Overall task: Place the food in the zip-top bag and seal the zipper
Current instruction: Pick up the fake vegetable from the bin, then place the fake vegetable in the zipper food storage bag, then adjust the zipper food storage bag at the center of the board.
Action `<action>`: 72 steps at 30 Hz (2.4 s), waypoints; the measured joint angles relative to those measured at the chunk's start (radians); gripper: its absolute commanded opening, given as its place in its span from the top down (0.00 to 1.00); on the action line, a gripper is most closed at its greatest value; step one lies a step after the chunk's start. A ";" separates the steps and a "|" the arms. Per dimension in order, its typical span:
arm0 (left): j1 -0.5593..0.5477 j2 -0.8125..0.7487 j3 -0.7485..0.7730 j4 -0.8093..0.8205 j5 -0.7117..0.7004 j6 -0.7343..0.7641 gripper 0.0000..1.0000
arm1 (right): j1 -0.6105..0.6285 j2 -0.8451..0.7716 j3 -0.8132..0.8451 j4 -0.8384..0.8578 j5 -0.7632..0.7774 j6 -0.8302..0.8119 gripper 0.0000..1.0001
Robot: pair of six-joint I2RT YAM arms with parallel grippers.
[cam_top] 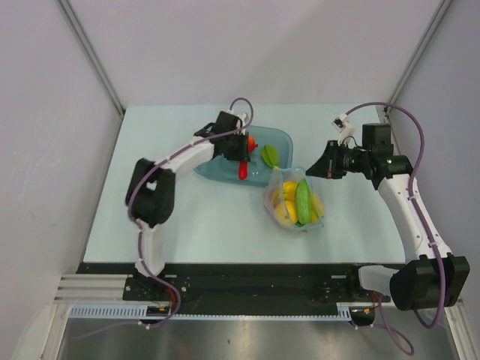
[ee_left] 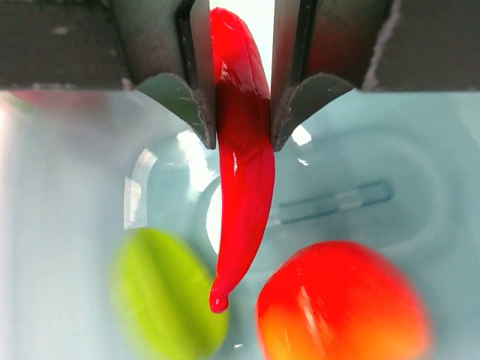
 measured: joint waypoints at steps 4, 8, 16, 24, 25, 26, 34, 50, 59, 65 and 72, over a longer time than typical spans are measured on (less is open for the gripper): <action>0.021 -0.287 -0.149 0.107 0.071 -0.004 1.00 | 0.003 0.006 0.000 0.013 -0.002 0.034 1.00; 0.016 -0.537 -0.199 0.267 0.142 0.001 1.00 | 0.003 0.008 -0.001 0.037 -0.008 0.062 1.00; -0.086 -0.685 -0.331 0.642 0.467 0.058 1.00 | 0.003 0.019 -0.011 0.074 -0.034 0.101 1.00; -0.251 -0.552 -0.311 0.752 0.873 0.306 1.00 | 0.005 0.022 -0.012 0.087 -0.057 0.108 1.00; -0.259 -0.535 -0.303 0.753 0.914 0.349 1.00 | 0.005 0.022 -0.012 0.088 -0.059 0.108 1.00; -0.265 -0.523 -0.293 0.740 0.945 0.391 1.00 | 0.005 0.022 -0.012 0.088 -0.061 0.107 1.00; -0.297 -0.360 0.092 0.023 1.038 1.136 0.96 | 0.005 0.021 -0.012 0.081 -0.079 0.079 1.00; -0.297 -0.135 0.339 -0.833 0.868 1.883 0.29 | 0.005 0.021 -0.011 0.066 -0.094 0.036 1.00; -0.289 -0.188 0.393 -0.876 0.834 1.933 0.22 | 0.005 0.023 -0.001 0.050 -0.094 0.019 1.00; -0.293 -0.290 0.325 -0.879 0.761 2.020 0.31 | 0.005 0.031 0.008 0.045 -0.094 0.013 1.00; -0.349 -0.308 0.219 -0.885 0.679 2.088 0.35 | 0.006 0.035 0.012 0.042 -0.094 0.010 1.00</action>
